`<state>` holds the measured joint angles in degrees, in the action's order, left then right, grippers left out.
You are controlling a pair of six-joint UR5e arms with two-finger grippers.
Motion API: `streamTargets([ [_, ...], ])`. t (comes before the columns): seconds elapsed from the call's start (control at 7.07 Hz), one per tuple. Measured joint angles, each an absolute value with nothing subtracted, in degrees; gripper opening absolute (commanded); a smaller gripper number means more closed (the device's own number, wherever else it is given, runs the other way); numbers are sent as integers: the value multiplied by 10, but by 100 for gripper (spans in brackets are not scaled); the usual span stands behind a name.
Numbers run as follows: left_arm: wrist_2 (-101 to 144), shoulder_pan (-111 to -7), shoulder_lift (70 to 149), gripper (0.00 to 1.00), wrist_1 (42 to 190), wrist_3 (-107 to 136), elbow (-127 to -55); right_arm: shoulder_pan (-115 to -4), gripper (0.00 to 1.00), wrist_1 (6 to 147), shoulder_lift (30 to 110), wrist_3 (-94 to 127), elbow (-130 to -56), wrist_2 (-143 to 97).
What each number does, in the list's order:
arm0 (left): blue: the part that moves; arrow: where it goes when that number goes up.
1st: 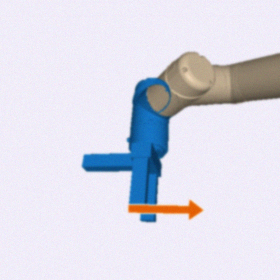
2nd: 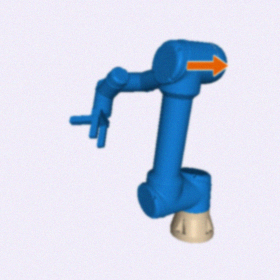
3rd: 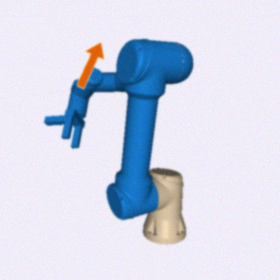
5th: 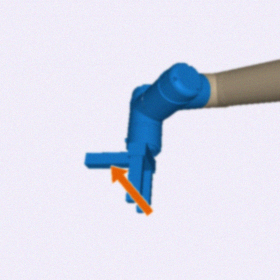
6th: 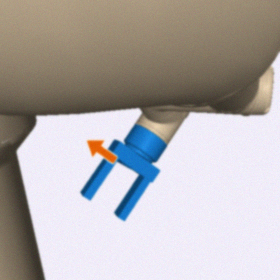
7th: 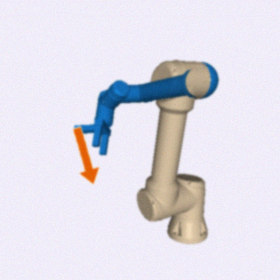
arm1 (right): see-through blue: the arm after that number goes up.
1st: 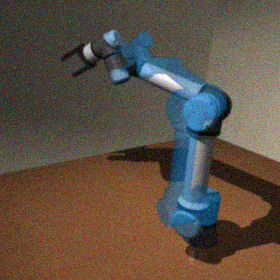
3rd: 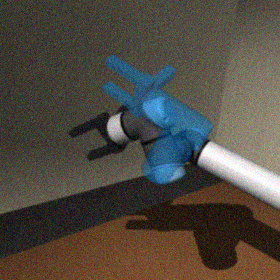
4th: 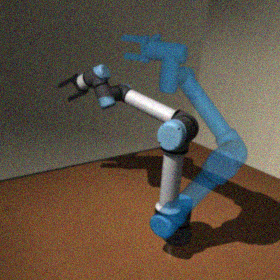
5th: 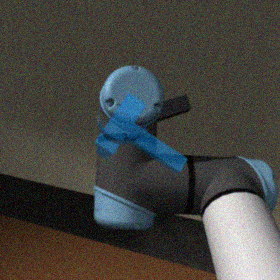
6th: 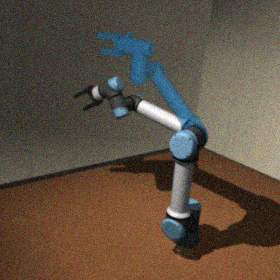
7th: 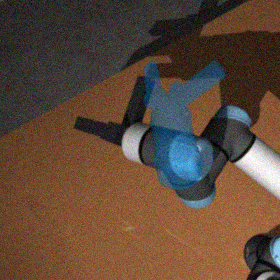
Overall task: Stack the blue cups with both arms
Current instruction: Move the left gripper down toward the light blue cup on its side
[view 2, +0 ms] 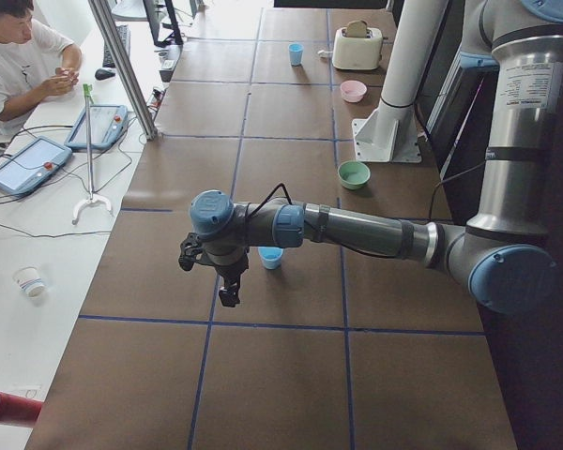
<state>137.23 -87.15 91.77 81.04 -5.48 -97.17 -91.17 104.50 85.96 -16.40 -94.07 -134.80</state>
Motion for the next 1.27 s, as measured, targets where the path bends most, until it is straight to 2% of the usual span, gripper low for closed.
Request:
streamTargets([
  [0.28,1391,-855,898,100,841,-41,-974,-902,100,1044,860,-164,-944,-1351],
  [0.99,1362,-661,859,100,1097,311,-972,-883,100,1044,858,-162,-967,-1350],
  [1.27,1344,-633,856,100,1122,349,-970,-878,100,1044,859,-162,-968,-1351],
])
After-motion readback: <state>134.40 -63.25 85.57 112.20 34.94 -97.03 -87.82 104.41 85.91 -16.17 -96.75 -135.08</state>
